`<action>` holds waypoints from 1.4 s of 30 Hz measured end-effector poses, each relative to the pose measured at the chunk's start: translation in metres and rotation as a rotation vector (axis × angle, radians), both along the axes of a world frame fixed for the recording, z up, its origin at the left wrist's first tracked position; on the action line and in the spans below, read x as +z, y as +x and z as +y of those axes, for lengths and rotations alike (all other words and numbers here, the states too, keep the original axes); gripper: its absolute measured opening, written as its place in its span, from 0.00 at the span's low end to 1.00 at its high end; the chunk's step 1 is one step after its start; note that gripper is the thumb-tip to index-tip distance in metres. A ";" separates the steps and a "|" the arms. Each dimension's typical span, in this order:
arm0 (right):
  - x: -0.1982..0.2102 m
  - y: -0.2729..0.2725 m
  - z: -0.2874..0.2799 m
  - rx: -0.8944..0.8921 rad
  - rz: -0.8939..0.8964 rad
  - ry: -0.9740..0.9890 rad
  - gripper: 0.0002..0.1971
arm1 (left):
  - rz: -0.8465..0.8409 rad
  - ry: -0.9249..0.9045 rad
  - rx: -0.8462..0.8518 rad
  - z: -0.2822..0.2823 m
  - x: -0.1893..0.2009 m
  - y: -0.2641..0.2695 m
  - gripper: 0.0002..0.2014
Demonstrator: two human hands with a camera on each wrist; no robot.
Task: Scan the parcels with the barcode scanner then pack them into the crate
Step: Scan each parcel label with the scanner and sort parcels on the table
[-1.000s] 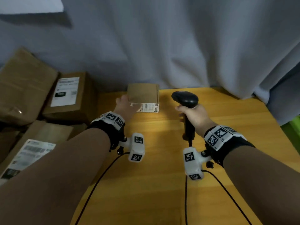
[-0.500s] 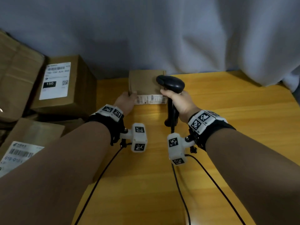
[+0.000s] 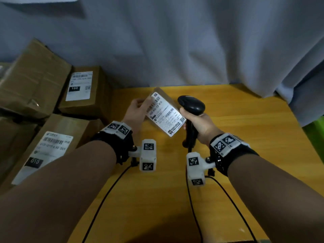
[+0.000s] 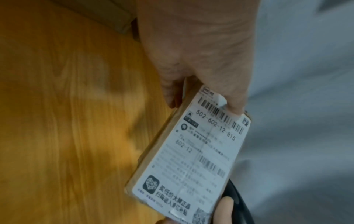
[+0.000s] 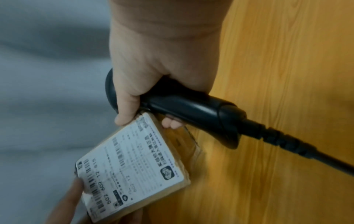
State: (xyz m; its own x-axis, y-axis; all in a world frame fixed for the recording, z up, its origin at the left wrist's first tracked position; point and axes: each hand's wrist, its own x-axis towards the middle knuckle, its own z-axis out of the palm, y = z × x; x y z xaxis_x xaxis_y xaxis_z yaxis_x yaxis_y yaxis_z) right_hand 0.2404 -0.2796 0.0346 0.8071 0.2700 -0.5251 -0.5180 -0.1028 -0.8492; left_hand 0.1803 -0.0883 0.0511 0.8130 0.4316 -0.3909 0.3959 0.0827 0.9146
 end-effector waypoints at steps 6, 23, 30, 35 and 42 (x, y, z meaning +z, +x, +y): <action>0.021 -0.010 -0.014 0.008 -0.058 0.059 0.12 | -0.016 0.157 -0.079 0.001 0.022 -0.010 0.22; 0.029 -0.045 -0.006 -0.015 0.081 0.070 0.22 | -0.023 -0.118 -0.062 -0.015 0.036 -0.032 0.39; 0.043 -0.043 -0.007 0.038 0.052 -0.014 0.19 | 0.170 -0.185 -0.267 -0.016 0.033 -0.051 0.27; 0.044 -0.042 -0.006 0.081 0.031 -0.118 0.20 | 0.195 -0.120 -0.237 -0.023 0.023 -0.049 0.42; 0.102 -0.018 -0.007 0.115 -0.277 -0.188 0.14 | 0.189 0.029 -0.058 -0.018 0.005 -0.049 0.47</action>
